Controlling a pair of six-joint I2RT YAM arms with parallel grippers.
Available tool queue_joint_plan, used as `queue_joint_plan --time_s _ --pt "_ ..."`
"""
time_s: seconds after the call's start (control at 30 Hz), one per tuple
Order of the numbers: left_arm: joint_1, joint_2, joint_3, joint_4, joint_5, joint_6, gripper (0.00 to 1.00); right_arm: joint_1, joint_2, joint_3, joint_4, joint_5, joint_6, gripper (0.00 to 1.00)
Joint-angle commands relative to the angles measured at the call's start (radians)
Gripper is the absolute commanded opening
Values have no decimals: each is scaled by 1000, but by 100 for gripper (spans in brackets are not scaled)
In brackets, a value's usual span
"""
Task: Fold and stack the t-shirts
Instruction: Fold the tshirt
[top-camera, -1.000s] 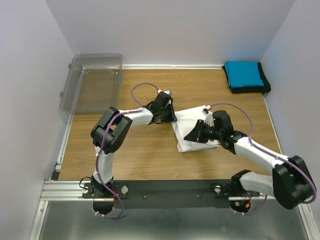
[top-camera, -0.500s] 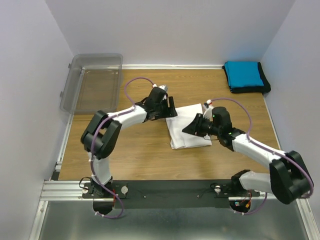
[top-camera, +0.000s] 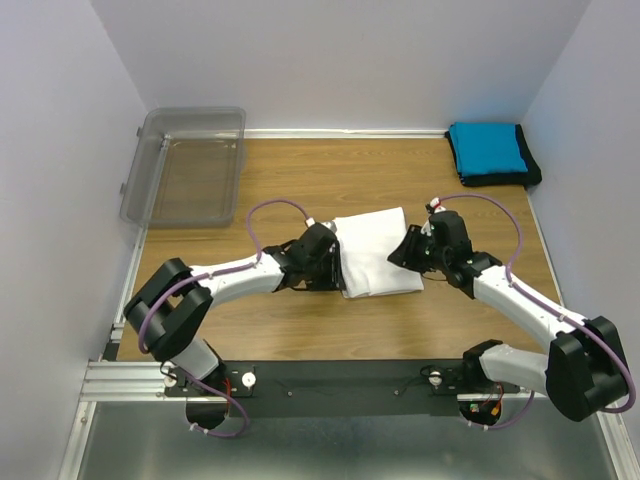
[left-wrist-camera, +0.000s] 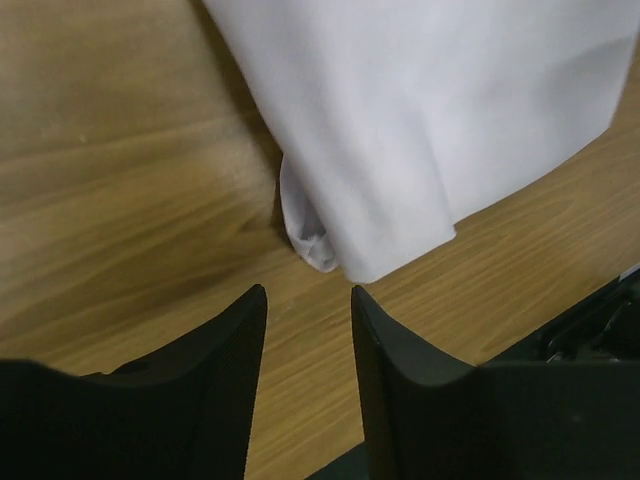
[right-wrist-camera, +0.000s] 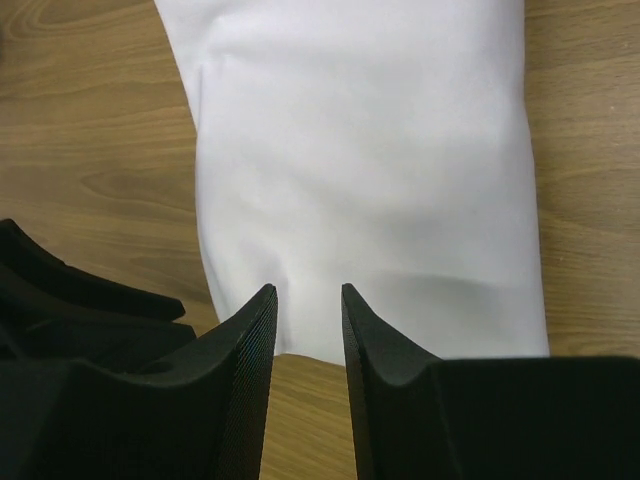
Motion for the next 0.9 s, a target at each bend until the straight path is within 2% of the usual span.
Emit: queue_joint_plan --time_s 0.0,0.57,0.87 --pt "-23 25 -8 -8 38 -57 45 -13 10 -14 -47 57 -29 40" --pt "-56 136 63 49 21 -110 43 -49 29 -34 -48 43 -84 40" --pt "-65 159 90 49 18 -125 36 -68 18 -68 -49 40 -84 40"
